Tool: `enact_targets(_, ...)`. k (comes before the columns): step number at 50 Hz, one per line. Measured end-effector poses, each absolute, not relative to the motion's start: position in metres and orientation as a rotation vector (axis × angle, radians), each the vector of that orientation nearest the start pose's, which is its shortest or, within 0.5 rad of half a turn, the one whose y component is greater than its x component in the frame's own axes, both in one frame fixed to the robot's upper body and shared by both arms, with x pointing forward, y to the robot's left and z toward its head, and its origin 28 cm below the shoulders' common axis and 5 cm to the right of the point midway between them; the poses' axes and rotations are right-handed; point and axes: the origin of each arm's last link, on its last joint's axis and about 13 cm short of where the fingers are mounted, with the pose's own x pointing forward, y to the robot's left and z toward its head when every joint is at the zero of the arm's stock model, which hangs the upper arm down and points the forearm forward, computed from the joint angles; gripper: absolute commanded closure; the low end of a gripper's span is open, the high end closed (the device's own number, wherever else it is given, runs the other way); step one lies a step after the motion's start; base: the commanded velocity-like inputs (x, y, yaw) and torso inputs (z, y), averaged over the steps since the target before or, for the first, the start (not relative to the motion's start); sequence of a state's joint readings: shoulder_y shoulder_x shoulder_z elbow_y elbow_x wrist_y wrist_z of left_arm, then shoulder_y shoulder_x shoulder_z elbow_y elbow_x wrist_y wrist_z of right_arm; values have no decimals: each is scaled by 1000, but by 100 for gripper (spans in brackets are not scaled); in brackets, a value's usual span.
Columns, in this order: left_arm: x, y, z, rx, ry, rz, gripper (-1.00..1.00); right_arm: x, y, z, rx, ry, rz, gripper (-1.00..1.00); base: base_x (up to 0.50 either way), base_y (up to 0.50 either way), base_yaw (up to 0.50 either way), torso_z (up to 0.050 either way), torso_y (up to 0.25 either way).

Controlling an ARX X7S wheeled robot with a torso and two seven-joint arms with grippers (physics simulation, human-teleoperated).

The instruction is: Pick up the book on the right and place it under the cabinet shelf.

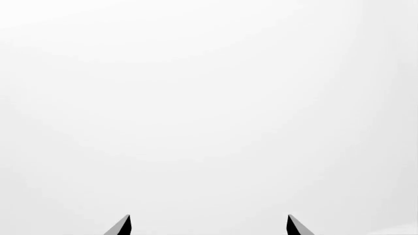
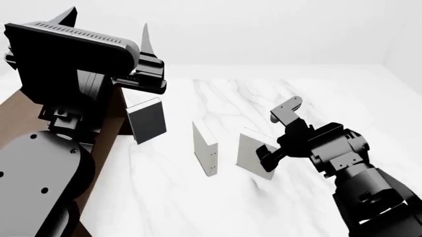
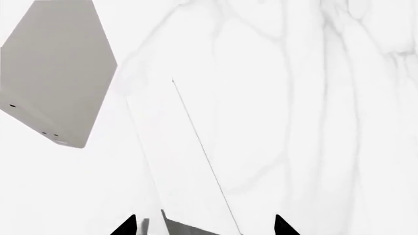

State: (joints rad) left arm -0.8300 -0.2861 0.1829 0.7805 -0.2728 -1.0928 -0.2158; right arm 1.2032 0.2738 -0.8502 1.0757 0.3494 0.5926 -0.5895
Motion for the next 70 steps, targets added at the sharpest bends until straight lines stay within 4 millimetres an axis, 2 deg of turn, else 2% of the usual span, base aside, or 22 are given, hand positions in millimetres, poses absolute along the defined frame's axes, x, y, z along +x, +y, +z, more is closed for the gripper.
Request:
enact_targets(23,245,209,272,222,-462,-52,-100,394,-177,123,-341,756,513,-100,0,0,0,0,0)
enact_targets(24,245,209,271,222,-461,-52,-100,394,-177,123,-341,756,513,100,0,0,0,0,0)
enact_targets(50,244,209,273,224,-466,-55,-100,391,-180,125,-336,743,494,100,0,0,0,0,0)
enact_targets(61,244,210,274,225,-471,-56,-100,389,-188,146,-382,687,426,100,0,0,0,0,1)
enact_targets(70,243,212,276,223,-479,-50,-100,385,-193,174,-402,599,373,100,0,0,0,0,1)
